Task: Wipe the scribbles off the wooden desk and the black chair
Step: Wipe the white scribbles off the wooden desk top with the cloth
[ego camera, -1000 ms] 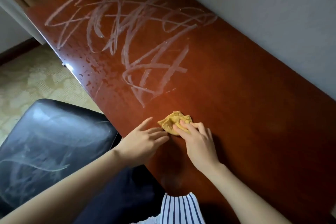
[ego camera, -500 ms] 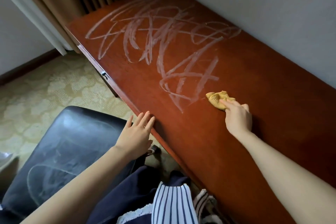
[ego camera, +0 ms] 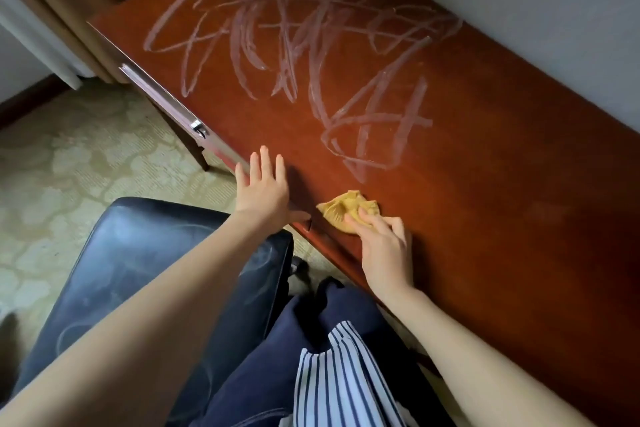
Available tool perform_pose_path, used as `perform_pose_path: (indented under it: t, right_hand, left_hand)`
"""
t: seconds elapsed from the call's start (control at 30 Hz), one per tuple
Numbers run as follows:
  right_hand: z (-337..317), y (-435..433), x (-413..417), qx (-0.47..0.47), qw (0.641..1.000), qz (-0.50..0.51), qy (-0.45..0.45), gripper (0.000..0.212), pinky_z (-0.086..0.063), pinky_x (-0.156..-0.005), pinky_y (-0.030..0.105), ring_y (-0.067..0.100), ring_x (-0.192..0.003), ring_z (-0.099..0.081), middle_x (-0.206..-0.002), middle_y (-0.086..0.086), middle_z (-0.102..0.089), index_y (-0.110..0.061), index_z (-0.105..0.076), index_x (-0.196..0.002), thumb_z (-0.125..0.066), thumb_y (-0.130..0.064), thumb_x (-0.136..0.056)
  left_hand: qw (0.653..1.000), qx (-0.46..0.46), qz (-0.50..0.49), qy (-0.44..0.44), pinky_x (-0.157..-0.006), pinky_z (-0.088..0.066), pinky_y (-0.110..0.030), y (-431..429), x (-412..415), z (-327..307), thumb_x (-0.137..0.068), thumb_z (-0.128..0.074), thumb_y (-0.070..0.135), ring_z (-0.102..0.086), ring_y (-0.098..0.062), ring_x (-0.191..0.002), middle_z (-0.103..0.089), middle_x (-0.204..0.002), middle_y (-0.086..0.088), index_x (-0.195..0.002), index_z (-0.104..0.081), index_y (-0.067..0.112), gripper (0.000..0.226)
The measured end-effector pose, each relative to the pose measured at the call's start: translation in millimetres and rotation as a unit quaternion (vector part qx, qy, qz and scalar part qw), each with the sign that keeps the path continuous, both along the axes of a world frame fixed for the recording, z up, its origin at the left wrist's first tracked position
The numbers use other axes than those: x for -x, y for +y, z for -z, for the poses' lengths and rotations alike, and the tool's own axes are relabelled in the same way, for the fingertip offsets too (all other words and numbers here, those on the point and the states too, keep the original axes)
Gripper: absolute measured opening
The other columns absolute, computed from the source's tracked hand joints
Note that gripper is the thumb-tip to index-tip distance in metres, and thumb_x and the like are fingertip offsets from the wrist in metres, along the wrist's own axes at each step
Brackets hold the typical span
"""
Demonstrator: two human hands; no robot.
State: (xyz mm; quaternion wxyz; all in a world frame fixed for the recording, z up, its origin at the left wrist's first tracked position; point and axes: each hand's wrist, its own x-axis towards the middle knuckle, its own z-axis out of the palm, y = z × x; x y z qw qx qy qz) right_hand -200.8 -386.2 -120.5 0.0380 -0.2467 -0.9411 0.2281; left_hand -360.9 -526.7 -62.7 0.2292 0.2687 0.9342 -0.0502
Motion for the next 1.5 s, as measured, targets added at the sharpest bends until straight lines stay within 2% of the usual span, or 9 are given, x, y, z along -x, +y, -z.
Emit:
perform_pose_path:
  t: [0.2, 0.37, 0.47, 0.7, 0.97, 1.07, 1.2, 1.37, 1.5]
  right_hand:
    - [-9.8, 42.7, -27.1, -0.093, 0.944, -0.309, 0.066, 0.045, -0.045, -0.079, 0.032, 0.019, -0.1, -0.052, -0.123, -0.007, -0.064, -0.028, -0.069, -0.115, -0.042, -0.007, -0.085]
    - [-13.9, 92.2, 3.0, -0.112, 0.913, -0.389, 0.054, 0.05, -0.051, -0.075, 0.038, 0.019, -0.102, -0.051, -0.122, -0.004, -0.064, -0.028, -0.067, -0.117, -0.053, 0.003, -0.081]
    - [-17.1, 114.8, 32.3, -0.106, 0.911, -0.393, 0.061, 0.06, -0.051, -0.074, 0.039, 0.02, -0.101, -0.051, -0.122, -0.002, -0.065, -0.027, -0.068, -0.117, -0.073, 0.009, -0.07]
    - [-19.9, 138.5, 123.5, -0.095, 0.919, -0.38, 0.048, 0.054, -0.05, -0.076, 0.043, 0.03, -0.093, -0.058, -0.119, 0.002, -0.066, -0.026, -0.07, -0.113, -0.074, 0.008, -0.071]
    - [-13.0, 96.8, 204.4, -0.053, 0.969, -0.241, -0.02, 0.047, -0.036, -0.094, 0.039, 0.029, -0.112, -0.041, -0.144, 0.0, -0.046, -0.033, -0.052, -0.134, -0.034, -0.009, -0.099]
    - [-9.8, 82.4, 202.6, -0.048, 0.978, -0.193, -0.062, 0.049, -0.036, -0.098, 0.04, 0.027, -0.119, -0.036, -0.148, -0.002, -0.039, -0.04, -0.043, -0.139, -0.021, -0.024, -0.098]
    - [-5.8, 74.7, 173.7, -0.062, 0.965, -0.251, -0.055, 0.049, -0.034, -0.094, 0.037, 0.027, -0.118, -0.037, -0.148, -0.003, -0.039, -0.04, -0.043, -0.138, -0.029, -0.013, -0.1]
    - [-11.2, 65.3, 114.9, -0.066, 0.941, -0.331, 0.008, 0.051, -0.043, -0.078, 0.038, 0.031, -0.106, -0.053, -0.13, 0.0, -0.059, -0.03, -0.062, -0.124, -0.036, -0.004, -0.089]
    - [-9.5, 58.8, 63.5, -0.057, 0.939, -0.337, 0.024, 0.052, -0.049, -0.078, 0.039, 0.028, -0.103, -0.054, -0.126, -0.002, -0.062, -0.028, -0.065, -0.119, -0.031, -0.009, -0.086]
  left_hand:
    - [0.998, 0.024, -0.06, -0.026, -0.113, 0.0, -0.056, 6.5, 19.3, 12.2, -0.058, -0.059, 0.082, 0.008, -0.041, -0.143, 0.012, -0.152, -0.031, -0.146, 0.01, -0.003, 0.14]
    - [0.996, 0.04, -0.078, -0.028, -0.114, 0.001, -0.054, 14.3, 16.0, 17.6, -0.055, -0.059, 0.083, 0.008, -0.042, -0.143, 0.01, -0.152, -0.032, -0.146, 0.01, -0.005, 0.144]
    - [0.995, 0.049, -0.082, -0.02, -0.114, -0.001, -0.054, 17.7, 13.8, 17.9, -0.054, -0.06, 0.083, 0.006, -0.044, -0.143, 0.009, -0.152, -0.033, -0.145, 0.01, -0.006, 0.146]
    - [0.993, 0.066, -0.09, -0.028, -0.115, -0.002, -0.054, 24.4, 16.7, 17.4, -0.052, -0.061, 0.082, 0.006, -0.046, -0.142, 0.009, -0.15, -0.036, -0.144, 0.011, -0.009, 0.148]
    - [0.992, 0.07, -0.102, -0.026, -0.114, 0.0, -0.055, 23.6, 15.1, 18.4, -0.054, -0.061, 0.081, 0.009, -0.043, -0.143, 0.013, -0.152, -0.031, -0.145, 0.013, -0.005, 0.146]
    - [0.992, 0.071, -0.105, -0.024, -0.114, -0.001, -0.055, 22.9, 15.7, 18.0, -0.054, -0.061, 0.081, 0.009, -0.042, -0.143, 0.013, -0.152, -0.031, -0.145, 0.013, -0.004, 0.146]
    - [0.992, 0.078, -0.099, -0.03, -0.114, -0.001, -0.055, 24.5, 15.7, 15.4, -0.054, -0.061, 0.082, 0.009, -0.043, -0.143, 0.013, -0.151, -0.033, -0.145, 0.013, -0.006, 0.146]
    - [0.99, 0.094, -0.093, -0.041, -0.113, -0.002, -0.057, 24.6, 17.0, 10.9, -0.055, -0.058, 0.083, 0.01, -0.042, -0.143, 0.013, -0.152, -0.031, -0.145, 0.013, -0.005, 0.145]
    - [0.987, 0.119, -0.093, -0.052, -0.111, 0.001, -0.06, 27.2, 21.5, 5.2, -0.054, -0.06, 0.084, 0.011, -0.039, -0.144, 0.012, -0.153, -0.028, -0.146, 0.012, -0.004, 0.146]
